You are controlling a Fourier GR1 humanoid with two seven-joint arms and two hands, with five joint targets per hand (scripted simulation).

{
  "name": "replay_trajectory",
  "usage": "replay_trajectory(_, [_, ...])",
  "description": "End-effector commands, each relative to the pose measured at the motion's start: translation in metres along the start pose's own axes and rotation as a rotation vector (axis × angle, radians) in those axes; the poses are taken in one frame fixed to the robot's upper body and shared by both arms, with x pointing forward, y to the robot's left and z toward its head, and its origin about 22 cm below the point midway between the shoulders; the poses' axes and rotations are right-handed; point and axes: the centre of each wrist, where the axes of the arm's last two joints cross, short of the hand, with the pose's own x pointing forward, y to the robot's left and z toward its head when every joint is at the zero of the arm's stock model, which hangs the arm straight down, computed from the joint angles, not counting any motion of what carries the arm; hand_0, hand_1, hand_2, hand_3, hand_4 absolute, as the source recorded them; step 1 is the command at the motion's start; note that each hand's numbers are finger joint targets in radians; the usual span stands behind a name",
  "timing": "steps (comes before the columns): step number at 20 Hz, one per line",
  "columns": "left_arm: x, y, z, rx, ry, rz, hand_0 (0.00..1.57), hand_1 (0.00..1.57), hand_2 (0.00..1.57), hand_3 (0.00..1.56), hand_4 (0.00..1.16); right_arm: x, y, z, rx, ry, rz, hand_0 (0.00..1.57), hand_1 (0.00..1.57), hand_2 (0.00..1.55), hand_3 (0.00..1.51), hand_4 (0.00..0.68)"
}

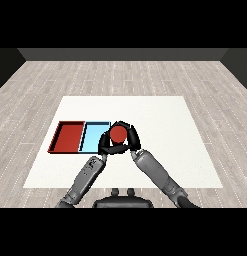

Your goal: Pick the red can and put it in the red box

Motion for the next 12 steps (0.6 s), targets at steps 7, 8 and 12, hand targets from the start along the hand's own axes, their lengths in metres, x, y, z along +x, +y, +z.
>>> replay_trajectory(7, [0.009,0.005,-0.003,0.018,-0.107,0.049,1.57,1.57,1.55,1.49,1.04,-0.001,0.001,0.004,-0.024,0.073,0.022,0.00,0.00,0.00,0.00,0.000])
replay_trajectory(8, [0.009,0.005,-0.003,0.018,-0.107,0.049,1.57,1.57,1.55,1.49,1.04,-0.001,0.001,0.004,-0.020,0.075,0.032,0.00,0.00,0.00,0.00,0.000])
replay_trajectory(12, [0.008,0.003,-0.024,0.022,-0.103,0.030,1.57,1.57,1.55,1.49,1.04,0.001,-0.008,0.009,-0.005,0.086,0.068,0.00,0.00,0.00,0.00,0.000])
